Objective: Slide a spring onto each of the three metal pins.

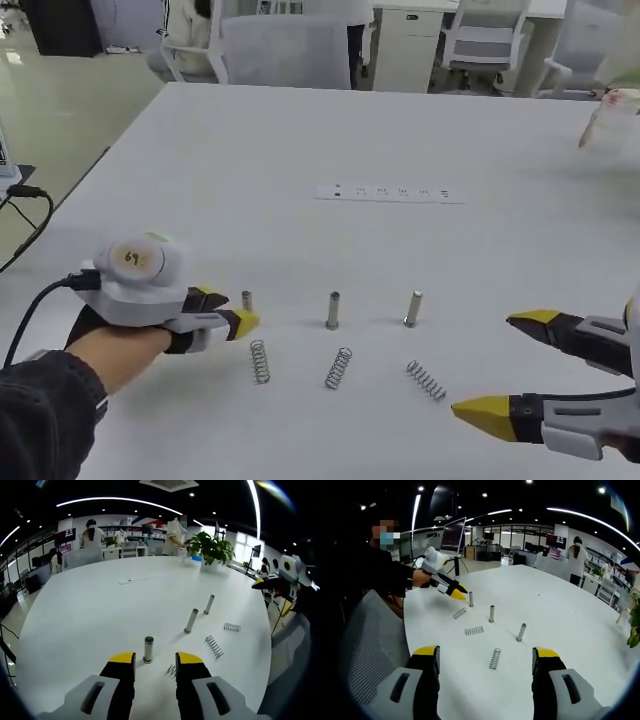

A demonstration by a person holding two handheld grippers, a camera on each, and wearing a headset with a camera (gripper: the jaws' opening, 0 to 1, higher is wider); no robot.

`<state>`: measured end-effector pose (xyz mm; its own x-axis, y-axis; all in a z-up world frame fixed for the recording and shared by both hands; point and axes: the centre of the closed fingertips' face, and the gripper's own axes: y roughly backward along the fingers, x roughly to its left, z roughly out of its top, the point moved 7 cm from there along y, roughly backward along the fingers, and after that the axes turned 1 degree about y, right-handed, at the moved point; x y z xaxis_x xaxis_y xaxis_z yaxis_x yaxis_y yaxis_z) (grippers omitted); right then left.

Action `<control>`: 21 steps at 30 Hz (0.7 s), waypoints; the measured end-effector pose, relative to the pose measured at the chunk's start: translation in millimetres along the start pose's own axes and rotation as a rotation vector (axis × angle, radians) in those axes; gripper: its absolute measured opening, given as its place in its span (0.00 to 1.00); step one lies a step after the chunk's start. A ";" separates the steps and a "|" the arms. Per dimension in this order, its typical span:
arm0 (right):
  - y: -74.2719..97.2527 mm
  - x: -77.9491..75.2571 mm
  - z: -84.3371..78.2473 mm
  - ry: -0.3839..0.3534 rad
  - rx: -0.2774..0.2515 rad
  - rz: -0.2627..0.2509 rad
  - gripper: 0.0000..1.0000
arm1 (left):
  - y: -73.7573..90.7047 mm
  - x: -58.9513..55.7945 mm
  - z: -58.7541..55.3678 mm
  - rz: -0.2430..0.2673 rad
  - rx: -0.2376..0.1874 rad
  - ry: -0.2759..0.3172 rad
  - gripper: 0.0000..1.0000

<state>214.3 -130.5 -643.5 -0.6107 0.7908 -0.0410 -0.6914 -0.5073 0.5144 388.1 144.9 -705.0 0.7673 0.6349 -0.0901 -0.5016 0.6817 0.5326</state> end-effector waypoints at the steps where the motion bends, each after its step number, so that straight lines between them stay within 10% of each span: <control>1: 0.0 -0.2 0.5 0.001 -0.002 0.000 0.75 | 0.4 -0.6 -0.9 0.002 0.002 0.004 0.26; 21: 0.6 2.4 5.0 0.009 -0.027 0.012 0.74 | -0.3 -26.1 -20.6 0.034 0.047 0.035 0.26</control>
<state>214.4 -127.2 -638.9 -0.6228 0.7812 -0.0430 -0.6937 -0.5260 0.4919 359.9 135.6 -720.2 0.7351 0.6706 -0.1000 -0.5076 0.6421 0.5744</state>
